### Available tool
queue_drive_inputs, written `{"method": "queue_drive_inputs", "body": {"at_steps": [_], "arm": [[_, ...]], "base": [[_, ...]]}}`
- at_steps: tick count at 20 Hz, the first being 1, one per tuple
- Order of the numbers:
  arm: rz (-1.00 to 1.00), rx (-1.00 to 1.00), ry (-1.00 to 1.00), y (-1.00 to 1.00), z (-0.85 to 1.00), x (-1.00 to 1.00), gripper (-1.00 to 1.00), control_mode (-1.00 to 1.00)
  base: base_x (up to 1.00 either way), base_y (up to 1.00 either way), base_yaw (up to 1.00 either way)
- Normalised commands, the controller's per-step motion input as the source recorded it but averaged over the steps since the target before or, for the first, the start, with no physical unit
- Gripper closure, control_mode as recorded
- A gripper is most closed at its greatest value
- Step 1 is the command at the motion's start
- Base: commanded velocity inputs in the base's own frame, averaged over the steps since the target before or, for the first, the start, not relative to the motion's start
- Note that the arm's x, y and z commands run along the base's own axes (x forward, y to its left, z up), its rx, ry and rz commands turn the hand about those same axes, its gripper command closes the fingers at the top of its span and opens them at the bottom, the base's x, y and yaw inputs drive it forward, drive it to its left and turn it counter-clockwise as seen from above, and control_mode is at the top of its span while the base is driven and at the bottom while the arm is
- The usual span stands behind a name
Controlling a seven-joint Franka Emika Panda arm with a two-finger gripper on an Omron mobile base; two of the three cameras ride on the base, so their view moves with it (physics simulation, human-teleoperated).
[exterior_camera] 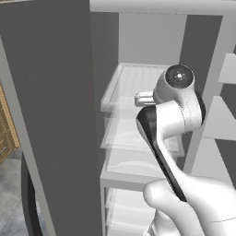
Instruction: Open the fridge, grab two sodas, and place both sodas inside the bowl with ice on the dining counter.
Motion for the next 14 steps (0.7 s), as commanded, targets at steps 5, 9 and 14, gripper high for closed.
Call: {"method": "queue_drive_inputs", "body": {"at_steps": [5,9,14], "arm": [[0.11,0.0,0.0,0.15,0.0,-1.0,1.0,-1.0],[0.1,0.0,0.0,0.05,0.14,-1.0,1.0,-1.0],[0.07,0.0,0.0,-0.02,0.17,-1.0,1.0,-1.0]], "base": [[0.0,0.0,0.0],[0.0,0.0,0.0],[0.0,0.0,0.0]]}}
